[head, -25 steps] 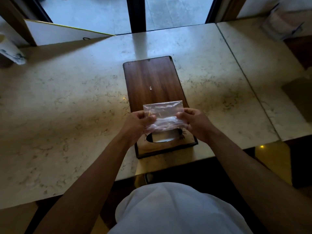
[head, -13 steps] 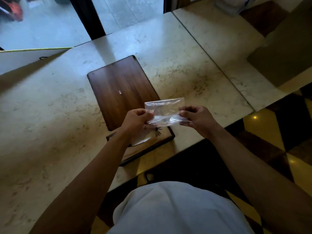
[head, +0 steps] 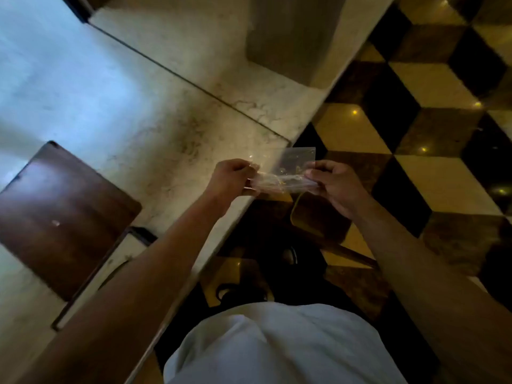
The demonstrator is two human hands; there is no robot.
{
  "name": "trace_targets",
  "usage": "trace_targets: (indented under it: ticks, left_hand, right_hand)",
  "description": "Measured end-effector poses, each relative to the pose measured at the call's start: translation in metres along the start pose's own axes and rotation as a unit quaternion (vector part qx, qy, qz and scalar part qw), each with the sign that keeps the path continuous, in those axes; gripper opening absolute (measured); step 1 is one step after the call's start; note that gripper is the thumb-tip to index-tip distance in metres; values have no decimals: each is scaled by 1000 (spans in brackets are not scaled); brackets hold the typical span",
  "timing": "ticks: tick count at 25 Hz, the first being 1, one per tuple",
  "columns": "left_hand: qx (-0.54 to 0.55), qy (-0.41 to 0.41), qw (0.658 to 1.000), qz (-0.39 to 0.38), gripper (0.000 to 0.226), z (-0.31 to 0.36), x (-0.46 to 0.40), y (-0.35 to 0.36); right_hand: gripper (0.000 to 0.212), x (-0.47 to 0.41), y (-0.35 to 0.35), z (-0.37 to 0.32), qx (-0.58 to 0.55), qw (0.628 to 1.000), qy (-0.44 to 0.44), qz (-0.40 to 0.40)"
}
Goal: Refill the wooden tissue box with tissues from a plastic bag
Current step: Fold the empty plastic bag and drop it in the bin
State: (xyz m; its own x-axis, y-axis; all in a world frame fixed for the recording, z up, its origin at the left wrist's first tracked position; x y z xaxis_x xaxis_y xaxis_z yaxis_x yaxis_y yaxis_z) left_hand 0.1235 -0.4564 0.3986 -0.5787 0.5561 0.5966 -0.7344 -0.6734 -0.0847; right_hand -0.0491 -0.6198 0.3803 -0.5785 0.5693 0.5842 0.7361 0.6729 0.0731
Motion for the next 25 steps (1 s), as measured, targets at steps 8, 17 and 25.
trace_targets:
  ticks: [8,17,25]
  left_hand:
    - [-162,-48,984,-63,12,-42,-106,164]
    - [-288,-150,941,-92,16,-221,-229,258]
    - [-394,-193,889,-130,30,-390,-344,313]
  right_hand:
    - [23,-47,-162,84,4,990,86,113]
    - [3,-154,-238,280,91,954,228,170]
    - [13,-273,-265,439,148,938,289,122]
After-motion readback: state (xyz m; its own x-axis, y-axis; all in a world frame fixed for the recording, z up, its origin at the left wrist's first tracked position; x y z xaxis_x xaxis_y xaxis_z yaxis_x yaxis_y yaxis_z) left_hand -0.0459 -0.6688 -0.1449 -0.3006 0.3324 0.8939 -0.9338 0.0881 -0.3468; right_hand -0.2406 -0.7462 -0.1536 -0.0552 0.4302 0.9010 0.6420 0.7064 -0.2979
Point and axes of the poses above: each hand's wrist, its own x-axis away from the middle knuckle, its own y-axis out of the palm, z = x × y, the point moved 10 cm from there along -x, towards the middle knuckle, and after that the axes turned 2 degrees about -x, right-handed, at the moved point
